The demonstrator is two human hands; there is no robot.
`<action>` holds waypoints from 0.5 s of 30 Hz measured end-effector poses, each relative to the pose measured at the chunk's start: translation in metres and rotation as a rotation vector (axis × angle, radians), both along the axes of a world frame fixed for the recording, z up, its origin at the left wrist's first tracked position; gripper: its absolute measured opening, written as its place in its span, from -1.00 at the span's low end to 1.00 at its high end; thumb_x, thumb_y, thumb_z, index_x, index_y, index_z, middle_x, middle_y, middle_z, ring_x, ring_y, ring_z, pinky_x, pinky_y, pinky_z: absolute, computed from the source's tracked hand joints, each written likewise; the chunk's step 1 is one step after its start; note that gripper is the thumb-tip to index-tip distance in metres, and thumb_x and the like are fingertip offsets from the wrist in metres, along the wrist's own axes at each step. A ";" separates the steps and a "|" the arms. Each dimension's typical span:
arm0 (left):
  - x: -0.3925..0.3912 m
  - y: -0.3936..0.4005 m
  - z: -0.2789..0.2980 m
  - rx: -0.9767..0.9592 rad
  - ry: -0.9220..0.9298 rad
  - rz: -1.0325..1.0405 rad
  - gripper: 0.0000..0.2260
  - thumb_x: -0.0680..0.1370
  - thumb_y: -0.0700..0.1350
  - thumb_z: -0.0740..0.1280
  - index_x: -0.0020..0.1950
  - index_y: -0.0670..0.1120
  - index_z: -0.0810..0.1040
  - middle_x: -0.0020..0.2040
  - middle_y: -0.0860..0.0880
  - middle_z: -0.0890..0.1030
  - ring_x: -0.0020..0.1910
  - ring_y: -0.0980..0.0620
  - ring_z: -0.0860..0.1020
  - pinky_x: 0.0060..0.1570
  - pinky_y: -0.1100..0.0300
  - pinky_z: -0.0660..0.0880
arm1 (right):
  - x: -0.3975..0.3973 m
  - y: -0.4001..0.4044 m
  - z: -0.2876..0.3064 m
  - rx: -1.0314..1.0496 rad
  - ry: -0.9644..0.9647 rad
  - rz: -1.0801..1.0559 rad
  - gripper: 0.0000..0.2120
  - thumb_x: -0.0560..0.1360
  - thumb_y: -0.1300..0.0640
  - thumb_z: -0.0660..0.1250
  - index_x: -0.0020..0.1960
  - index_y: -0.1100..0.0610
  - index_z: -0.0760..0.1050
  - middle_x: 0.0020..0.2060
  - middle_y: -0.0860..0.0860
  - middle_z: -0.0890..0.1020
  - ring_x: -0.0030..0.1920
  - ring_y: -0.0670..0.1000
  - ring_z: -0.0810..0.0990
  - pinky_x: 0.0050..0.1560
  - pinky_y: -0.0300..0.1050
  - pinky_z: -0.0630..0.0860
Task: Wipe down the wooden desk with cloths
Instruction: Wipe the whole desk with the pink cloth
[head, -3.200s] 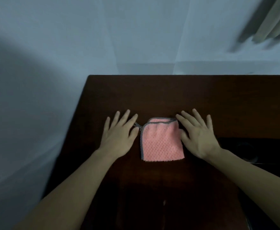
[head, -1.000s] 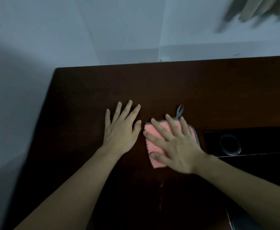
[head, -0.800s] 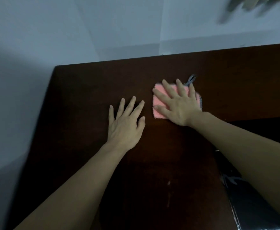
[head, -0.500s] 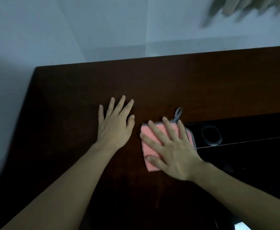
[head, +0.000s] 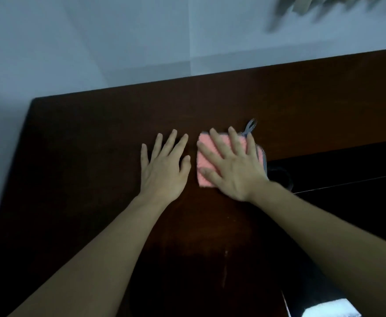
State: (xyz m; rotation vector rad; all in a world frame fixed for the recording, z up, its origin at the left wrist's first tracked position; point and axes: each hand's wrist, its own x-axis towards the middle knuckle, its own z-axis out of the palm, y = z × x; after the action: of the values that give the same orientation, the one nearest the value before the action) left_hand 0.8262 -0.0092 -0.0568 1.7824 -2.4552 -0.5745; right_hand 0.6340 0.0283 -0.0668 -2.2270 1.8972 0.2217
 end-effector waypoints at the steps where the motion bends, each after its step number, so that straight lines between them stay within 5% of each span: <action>1: -0.002 0.001 0.001 0.003 0.000 -0.001 -0.51 0.72 0.11 0.04 0.64 0.20 0.00 0.67 0.11 -0.07 0.64 0.02 -0.18 0.56 -0.16 -0.24 | 0.002 0.019 0.000 -0.007 -0.013 0.021 -0.34 0.55 -0.39 -0.37 0.60 -0.23 -0.34 0.63 -0.01 -0.27 0.60 0.27 -0.30 0.49 0.46 -0.26; 9: -0.014 -0.003 0.007 -0.020 -0.031 -0.004 -0.51 0.71 0.12 0.03 0.65 0.20 0.01 0.67 0.11 -0.07 0.64 0.01 -0.17 0.54 -0.15 -0.26 | -0.022 0.103 -0.007 -0.006 -0.014 0.083 -0.38 0.66 -0.37 -0.12 0.65 -0.16 -0.01 0.64 0.02 0.06 0.60 0.31 -0.02 0.48 0.39 -0.09; 15: -0.019 -0.004 0.001 -0.016 -0.050 -0.023 -0.50 0.71 0.13 0.04 0.65 0.20 0.00 0.67 0.10 -0.07 0.64 0.00 -0.18 0.54 -0.16 -0.26 | -0.048 0.113 -0.004 0.004 0.005 0.013 -0.35 0.65 -0.38 -0.12 0.66 -0.15 -0.08 0.65 0.05 0.02 0.61 0.29 -0.05 0.49 0.36 -0.08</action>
State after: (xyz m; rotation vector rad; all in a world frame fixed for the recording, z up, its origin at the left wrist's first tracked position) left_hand 0.8072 -0.0133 -0.0559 1.7863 -2.5092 -0.5166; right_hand 0.5864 0.1411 -0.0712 -2.2390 1.8832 0.2327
